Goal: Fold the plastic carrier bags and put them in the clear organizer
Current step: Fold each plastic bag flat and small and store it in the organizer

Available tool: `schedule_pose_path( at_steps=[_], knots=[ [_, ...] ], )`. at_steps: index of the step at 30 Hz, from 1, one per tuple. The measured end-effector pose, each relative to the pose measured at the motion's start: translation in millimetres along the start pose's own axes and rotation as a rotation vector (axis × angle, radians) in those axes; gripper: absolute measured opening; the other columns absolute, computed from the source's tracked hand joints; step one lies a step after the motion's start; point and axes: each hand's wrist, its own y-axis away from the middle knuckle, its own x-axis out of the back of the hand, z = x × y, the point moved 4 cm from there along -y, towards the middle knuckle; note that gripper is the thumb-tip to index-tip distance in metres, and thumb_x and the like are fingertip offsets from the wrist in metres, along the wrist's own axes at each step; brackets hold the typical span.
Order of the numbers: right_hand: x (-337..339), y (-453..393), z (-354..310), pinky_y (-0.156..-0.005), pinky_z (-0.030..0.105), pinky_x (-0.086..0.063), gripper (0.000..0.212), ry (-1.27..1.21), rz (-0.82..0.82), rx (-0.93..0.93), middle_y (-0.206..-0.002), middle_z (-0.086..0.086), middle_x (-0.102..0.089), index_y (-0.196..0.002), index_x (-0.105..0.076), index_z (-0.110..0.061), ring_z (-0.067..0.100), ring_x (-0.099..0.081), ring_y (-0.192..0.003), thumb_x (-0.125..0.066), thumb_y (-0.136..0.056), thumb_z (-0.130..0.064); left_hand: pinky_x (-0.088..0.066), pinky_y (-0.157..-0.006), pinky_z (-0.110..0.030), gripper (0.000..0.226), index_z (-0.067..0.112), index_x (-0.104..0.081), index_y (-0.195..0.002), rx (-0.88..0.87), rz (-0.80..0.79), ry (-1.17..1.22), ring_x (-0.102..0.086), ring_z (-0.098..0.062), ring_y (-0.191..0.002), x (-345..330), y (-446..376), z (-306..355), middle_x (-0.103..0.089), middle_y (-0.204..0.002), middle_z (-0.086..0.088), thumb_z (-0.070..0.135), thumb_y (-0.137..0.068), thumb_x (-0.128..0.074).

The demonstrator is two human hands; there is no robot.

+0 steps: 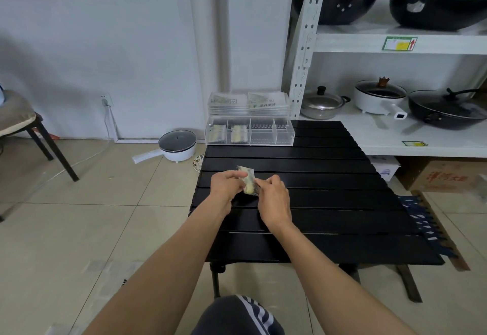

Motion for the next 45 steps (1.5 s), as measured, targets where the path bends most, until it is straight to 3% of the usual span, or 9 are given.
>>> schedule_pose_path(
  at_steps=[8, 11, 14, 17, 20, 24, 30, 37, 45],
  knots=[
    [8.2, -2.7, 2.3, -0.096, 0.036, -0.045, 0.049, -0.471, 0.079, -0.139, -0.126, -0.004, -0.060, -0.149, -0.035, -0.025, 0.014, -0.057, -0.111, -0.037, -0.103, -0.041, -0.053, -0.087, -0.032, 0.038, 0.009, -0.069, -0.110, -0.079, -0.147, 0.069, -0.061, -0.019, -0.093, -2.5, 12.0, 10.4, -0.066, -0.109, -0.013, -0.012, -0.085, -0.049],
    [12.6, -9.4, 2.0, -0.093, 0.030, -0.049, 0.057, -0.734, 0.083, -0.231, -0.112, -0.002, -0.067, -0.151, -0.029, -0.029, 0.006, -0.060, -0.098, -0.052, -0.099, -0.030, -0.048, -0.097, -0.044, 0.041, 0.010, -0.069, -0.113, -0.073, -0.214, 0.096, -0.061, -0.022, -0.098, -5.3, 10.3, 17.9, -0.064, -0.117, -0.014, -0.012, -0.086, -0.047],
    [18.5, -25.9, -0.7, -0.074, 0.017, -0.050, 0.066, -0.870, 0.109, -0.226, -0.076, 0.000, -0.059, -0.147, -0.031, -0.040, 0.002, -0.057, -0.069, -0.058, -0.094, -0.011, -0.048, -0.095, -0.035, 0.048, 0.010, -0.065, -0.119, -0.127, -0.247, 0.031, -0.059, -0.012, -0.098, -6.2, 0.8, 28.3, -0.061, -0.116, -0.005, -0.016, -0.084, -0.046],
    [21.9, -52.1, -5.7, -0.078, 0.017, -0.053, 0.062, -0.898, 0.065, -0.138, -0.094, -0.001, -0.066, -0.140, -0.046, -0.040, 0.003, -0.062, -0.082, -0.054, -0.093, -0.001, -0.049, -0.093, -0.035, 0.059, 0.009, -0.058, -0.129, -0.170, -0.309, -0.049, -0.062, -0.023, -0.102, -8.5, -13.4, 43.9, -0.061, -0.123, -0.010, -0.022, -0.080, -0.043],
    [28.2, -82.8, -6.7, -0.095, 0.033, -0.053, 0.041, -0.819, 0.034, -0.085, -0.120, -0.005, -0.066, -0.125, -0.065, -0.028, 0.017, -0.062, -0.111, -0.053, -0.095, -0.003, -0.049, -0.077, -0.024, 0.067, 0.017, -0.052, -0.136, -0.250, -0.330, -0.252, -0.057, -0.018, -0.090, -11.5, -28.0, 69.4, -0.059, -0.128, -0.007, -0.017, -0.078, -0.048],
    [37.0, -128.6, -2.1, -0.079, 0.018, -0.055, 0.043, -0.782, -0.005, -0.126, -0.123, 0.001, -0.065, -0.130, -0.062, -0.020, 0.014, -0.066, -0.097, -0.054, -0.093, 0.001, -0.046, -0.096, -0.024, 0.069, 0.019, -0.044, -0.143, -0.352, -0.341, -0.491, -0.052, -0.015, -0.119, -27.2, -54.2, 98.8, -0.048, -0.141, -0.002, -0.010, -0.082, -0.056],
    [54.7, -187.9, -0.6, -0.089, 0.022, -0.048, 0.038, -0.675, -0.061, -0.134, -0.128, 0.008, -0.064, -0.122, -0.067, -0.010, 0.014, -0.061, -0.103, -0.050, -0.093, 0.008, -0.040, -0.086, -0.012, 0.068, 0.017, -0.040, -0.145, -0.473, -0.268, -0.694, -0.047, -0.020, -0.129, -57.2, -110.0, 121.1, -0.042, -0.147, -0.002, -0.010, -0.084, -0.052],
    [51.2, -230.3, 3.1, -0.102, 0.032, -0.045, 0.038, -0.471, 0.004, -0.120, -0.130, 0.007, -0.063, -0.120, -0.069, -0.012, 0.022, -0.057, -0.121, -0.048, -0.093, 0.004, -0.025, -0.106, -0.020, 0.062, 0.010, -0.039, -0.144, -0.543, -0.164, -0.753, -0.033, -0.022, -0.138, -76.6, -149.8, 119.1, -0.033, -0.150, -0.007, -0.009, -0.086, -0.048],
    [29.6, -243.6, 21.1, -0.092, 0.034, -0.050, 0.033, -0.171, -0.133, -0.185, -0.124, 0.007, -0.065, -0.114, -0.069, -0.007, 0.025, -0.060, -0.113, -0.049, -0.092, 0.005, -0.035, -0.109, -0.033, 0.050, 0.014, -0.058, -0.131, -0.535, -0.125, -0.841, -0.044, -0.024, -0.130, -76.0, -174.5, 103.2, -0.043, -0.142, -0.011, -0.006, -0.087, -0.046]
  ],
)
